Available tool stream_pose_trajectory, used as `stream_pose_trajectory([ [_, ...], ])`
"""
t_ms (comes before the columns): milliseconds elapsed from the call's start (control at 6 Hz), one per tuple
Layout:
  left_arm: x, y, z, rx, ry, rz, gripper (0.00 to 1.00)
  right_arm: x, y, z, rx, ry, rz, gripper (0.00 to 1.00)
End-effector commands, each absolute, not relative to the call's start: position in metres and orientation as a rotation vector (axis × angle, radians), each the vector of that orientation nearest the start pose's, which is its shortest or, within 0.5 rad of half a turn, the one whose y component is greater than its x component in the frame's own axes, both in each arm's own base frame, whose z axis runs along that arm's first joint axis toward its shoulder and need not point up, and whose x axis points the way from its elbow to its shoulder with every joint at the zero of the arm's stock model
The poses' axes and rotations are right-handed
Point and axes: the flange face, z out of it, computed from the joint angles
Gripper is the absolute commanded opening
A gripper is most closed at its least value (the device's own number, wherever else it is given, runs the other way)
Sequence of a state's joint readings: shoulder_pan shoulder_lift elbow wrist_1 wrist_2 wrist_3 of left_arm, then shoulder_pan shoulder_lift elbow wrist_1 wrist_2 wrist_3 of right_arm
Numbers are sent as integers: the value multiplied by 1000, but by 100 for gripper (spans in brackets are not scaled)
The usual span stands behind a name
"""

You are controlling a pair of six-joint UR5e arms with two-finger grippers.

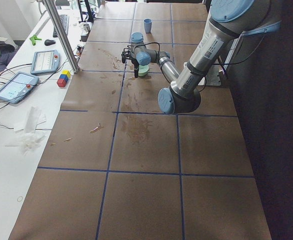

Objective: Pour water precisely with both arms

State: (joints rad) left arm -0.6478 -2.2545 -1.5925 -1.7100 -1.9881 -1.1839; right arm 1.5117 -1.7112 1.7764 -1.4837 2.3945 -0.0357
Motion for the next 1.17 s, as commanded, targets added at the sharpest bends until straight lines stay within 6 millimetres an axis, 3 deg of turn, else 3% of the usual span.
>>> stream_pose_trajectory([
  [0, 411, -502, 250, 90, 865, 9, 100, 33, -444, 601, 145, -830, -151, 100],
  [167, 377, -504, 271, 111, 865, 61, 100, 23, -445, 578, 137, -841, -101, 100],
  [500, 376, -503, 274, 104, 868, 62, 100, -22, -435, 495, 126, -881, 1, 100],
  [667, 376, -502, 274, 104, 870, 60, 100, -41, -428, 466, 120, -900, 15, 100],
  [833, 376, -502, 274, 101, 871, 53, 100, -66, -421, 454, 153, -908, 31, 100],
  [1000, 377, -502, 271, 103, 875, 53, 100, -100, -400, 463, 194, -897, 68, 100],
])
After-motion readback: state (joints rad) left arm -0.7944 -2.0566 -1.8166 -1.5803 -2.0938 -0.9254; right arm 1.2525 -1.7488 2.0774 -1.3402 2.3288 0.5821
